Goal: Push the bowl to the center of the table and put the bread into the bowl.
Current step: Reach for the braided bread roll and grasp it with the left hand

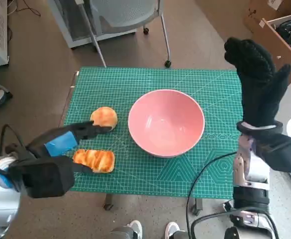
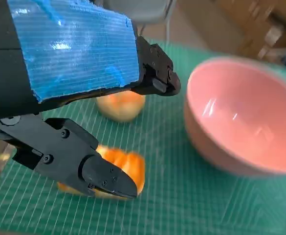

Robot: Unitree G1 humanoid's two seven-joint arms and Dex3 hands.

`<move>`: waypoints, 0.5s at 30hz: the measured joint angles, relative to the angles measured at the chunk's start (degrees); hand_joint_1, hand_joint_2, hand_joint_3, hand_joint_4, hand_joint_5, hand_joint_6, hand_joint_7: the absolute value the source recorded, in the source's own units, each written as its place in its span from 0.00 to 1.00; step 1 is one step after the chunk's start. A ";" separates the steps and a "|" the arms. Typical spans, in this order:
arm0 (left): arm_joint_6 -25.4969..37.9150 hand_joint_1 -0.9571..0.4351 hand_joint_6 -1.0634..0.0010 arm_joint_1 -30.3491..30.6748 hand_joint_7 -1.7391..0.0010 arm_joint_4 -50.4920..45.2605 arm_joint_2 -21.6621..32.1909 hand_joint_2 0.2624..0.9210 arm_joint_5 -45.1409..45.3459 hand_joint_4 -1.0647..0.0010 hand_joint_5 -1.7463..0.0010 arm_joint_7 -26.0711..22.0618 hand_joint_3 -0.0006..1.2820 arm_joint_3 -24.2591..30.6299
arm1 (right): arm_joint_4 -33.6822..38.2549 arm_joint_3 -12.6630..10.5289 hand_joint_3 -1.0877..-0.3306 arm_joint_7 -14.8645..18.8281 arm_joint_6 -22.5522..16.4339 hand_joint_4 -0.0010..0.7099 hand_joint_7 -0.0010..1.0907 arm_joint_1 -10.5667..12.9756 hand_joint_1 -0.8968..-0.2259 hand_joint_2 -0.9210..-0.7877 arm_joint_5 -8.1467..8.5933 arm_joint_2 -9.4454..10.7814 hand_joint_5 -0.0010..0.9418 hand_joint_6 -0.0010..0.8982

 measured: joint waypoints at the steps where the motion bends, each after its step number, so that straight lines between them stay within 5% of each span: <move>1: 0.06 0.60 0.63 -0.29 0.99 0.56 0.00 0.82 0.54 0.82 1.00 -0.17 0.01 -0.73 | 0.06 0.01 0.64 0.00 -0.06 0.51 0.53 -0.02 0.60 0.00 0.00 0.00 0.00 0.20; 15: -2.05 0.58 0.65 -5.19 1.00 12.73 -2.44 0.84 8.75 0.82 1.00 0.31 0.01 -10.46 | 0.08 0.10 0.64 0.02 0.06 0.51 0.54 -0.07 0.61 0.00 0.31 -0.08 0.00 0.20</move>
